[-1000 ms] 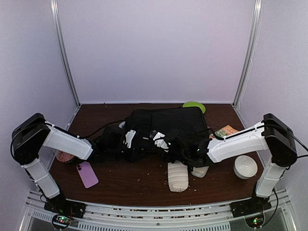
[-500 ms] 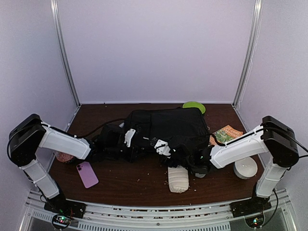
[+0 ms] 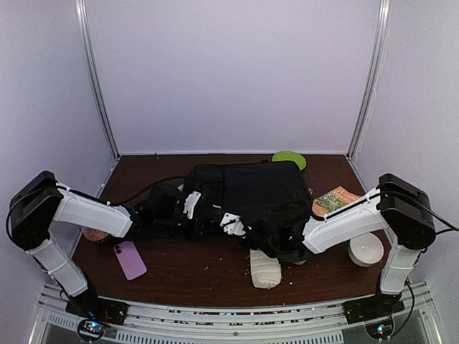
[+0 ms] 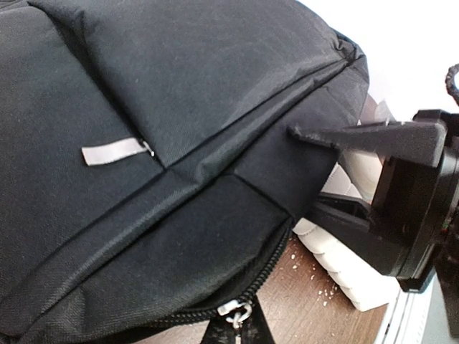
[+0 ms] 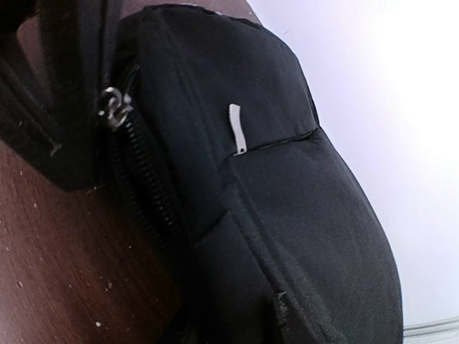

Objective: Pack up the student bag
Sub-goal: Unzip the student bag at the center of the board.

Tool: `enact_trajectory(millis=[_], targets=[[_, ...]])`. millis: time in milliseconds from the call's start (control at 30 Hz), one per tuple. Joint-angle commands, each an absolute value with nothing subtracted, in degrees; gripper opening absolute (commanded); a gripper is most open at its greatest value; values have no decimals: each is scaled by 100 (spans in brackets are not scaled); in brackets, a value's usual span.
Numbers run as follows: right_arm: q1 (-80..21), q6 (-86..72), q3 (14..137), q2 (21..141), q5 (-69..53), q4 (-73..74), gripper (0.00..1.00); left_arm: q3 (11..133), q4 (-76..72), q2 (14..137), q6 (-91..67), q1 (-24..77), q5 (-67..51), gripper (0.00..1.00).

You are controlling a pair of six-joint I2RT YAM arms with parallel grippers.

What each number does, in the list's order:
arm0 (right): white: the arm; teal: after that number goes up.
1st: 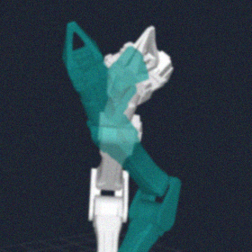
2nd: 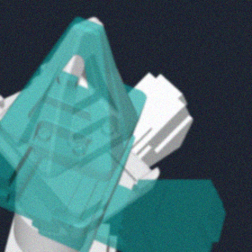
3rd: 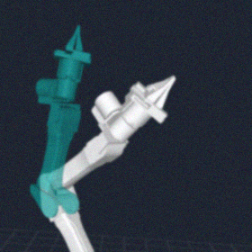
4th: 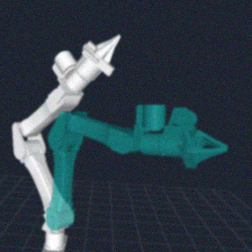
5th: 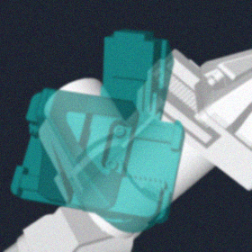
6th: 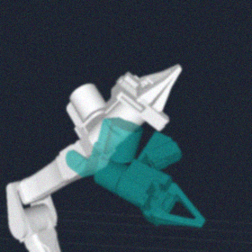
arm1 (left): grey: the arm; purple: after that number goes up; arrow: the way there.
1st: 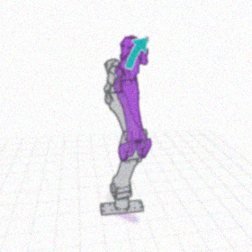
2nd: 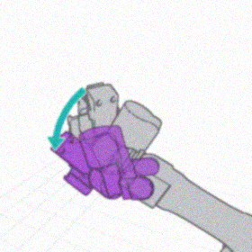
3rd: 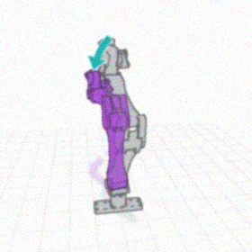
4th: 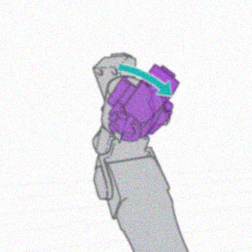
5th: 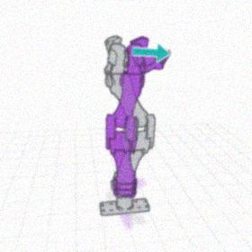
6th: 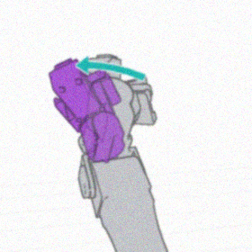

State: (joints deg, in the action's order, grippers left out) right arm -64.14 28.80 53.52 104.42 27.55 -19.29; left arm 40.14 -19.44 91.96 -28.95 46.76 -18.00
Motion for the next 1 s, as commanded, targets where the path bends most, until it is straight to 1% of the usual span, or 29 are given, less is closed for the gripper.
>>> enact_trajectory(millis=[0,133,267,500,733,967], targets=[[-6504,3097,5435,10443,3080,-2026,21,4005,-2165,8975,-2903,4737,-2008,0],[-6580,3069,5291,10303,3203,-1949,0,4029,-2011,8961,-2902,4737,-1799,0],[-6641,2888,5051,10003,3288,-1854,0,4086,-1564,8850,-2828,4711,-1324,0],[-6676,2521,4518,9252,3261,-1777,0,4020,-1020,8519,-2727,4507,-907,0],[-6675,2377,4105,8934,3313,-1875,0,3821,-738,8141,-2765,4344,-625,0],[-6678,2206,3846,8655,3202,-1857,0,3664,-573,7843,-2841,3880,-557,0]])
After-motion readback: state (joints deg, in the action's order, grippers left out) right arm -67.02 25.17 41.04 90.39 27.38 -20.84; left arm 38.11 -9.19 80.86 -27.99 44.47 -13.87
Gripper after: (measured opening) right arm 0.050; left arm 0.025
